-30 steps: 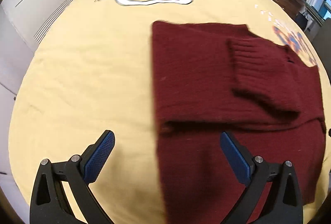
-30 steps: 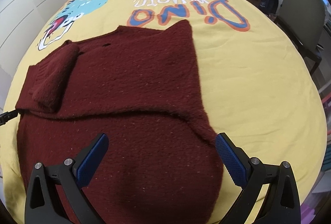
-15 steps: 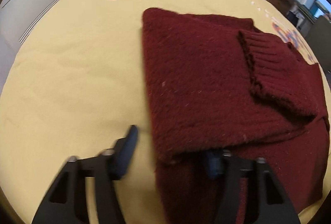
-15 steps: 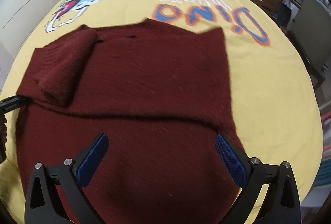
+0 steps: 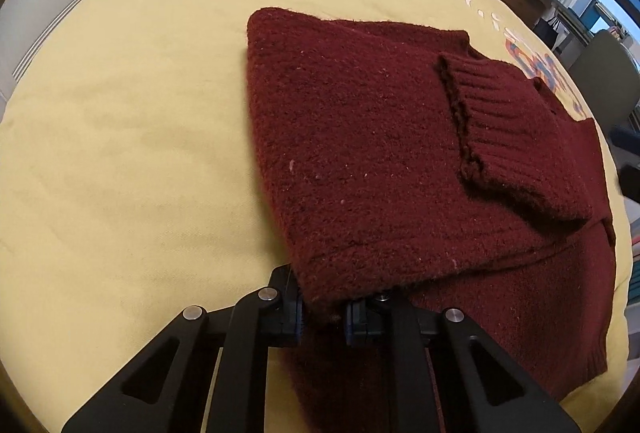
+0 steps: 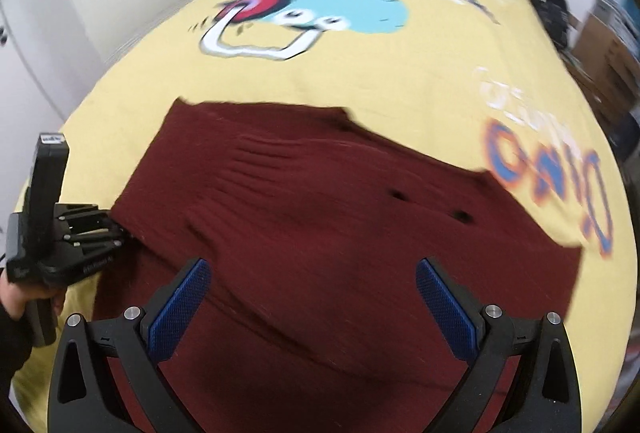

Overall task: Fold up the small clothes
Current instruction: 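Grasp the folded side with the left tool while the right tool grasps the hem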

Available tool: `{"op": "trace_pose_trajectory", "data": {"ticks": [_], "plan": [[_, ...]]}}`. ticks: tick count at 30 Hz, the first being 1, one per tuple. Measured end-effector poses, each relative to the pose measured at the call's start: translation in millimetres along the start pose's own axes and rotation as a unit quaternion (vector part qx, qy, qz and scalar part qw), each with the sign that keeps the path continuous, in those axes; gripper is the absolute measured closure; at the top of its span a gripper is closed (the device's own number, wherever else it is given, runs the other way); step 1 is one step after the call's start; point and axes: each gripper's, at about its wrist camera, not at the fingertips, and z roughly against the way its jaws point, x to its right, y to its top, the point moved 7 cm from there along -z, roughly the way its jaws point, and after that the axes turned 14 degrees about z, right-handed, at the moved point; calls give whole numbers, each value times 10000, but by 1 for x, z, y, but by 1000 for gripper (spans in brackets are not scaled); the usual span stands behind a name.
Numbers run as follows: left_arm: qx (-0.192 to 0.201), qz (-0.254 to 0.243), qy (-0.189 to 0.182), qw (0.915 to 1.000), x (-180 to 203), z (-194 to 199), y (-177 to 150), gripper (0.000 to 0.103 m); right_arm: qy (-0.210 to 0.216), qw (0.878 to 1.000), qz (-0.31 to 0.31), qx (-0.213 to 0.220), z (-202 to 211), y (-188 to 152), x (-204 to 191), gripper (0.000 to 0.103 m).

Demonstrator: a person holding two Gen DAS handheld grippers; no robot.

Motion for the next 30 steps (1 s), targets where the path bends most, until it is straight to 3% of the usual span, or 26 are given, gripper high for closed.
{"op": "trace_pose_trajectory", "data": {"ticks": [8, 11, 14, 16, 24, 30], "plan": [[-65, 45, 12, 10000, -6, 0, -1, 92, 166, 9969, 579, -506, -62, 20, -44, 5], [-89, 36, 22, 10000, -6, 0, -3, 92, -30, 9950, 670, -737, -79, 15, -48, 19], [-95, 0, 60, 9999, -6, 2, -6, 91, -254, 9949, 646, -737, -80, 13, -42, 50], [-93, -5, 72, 9999, -7, 2, -6, 91, -294, 9958, 511, -696, -74, 12, -34, 86], [-39, -53, 120, 9999, 6, -3, -1, 92, -198, 9978, -631, -70, -16, -5, 25, 91], [2, -93, 197, 9998, 6, -3, -1, 92, -382, 9902, -1343, -15, 12, -38, 79, 91]]}}
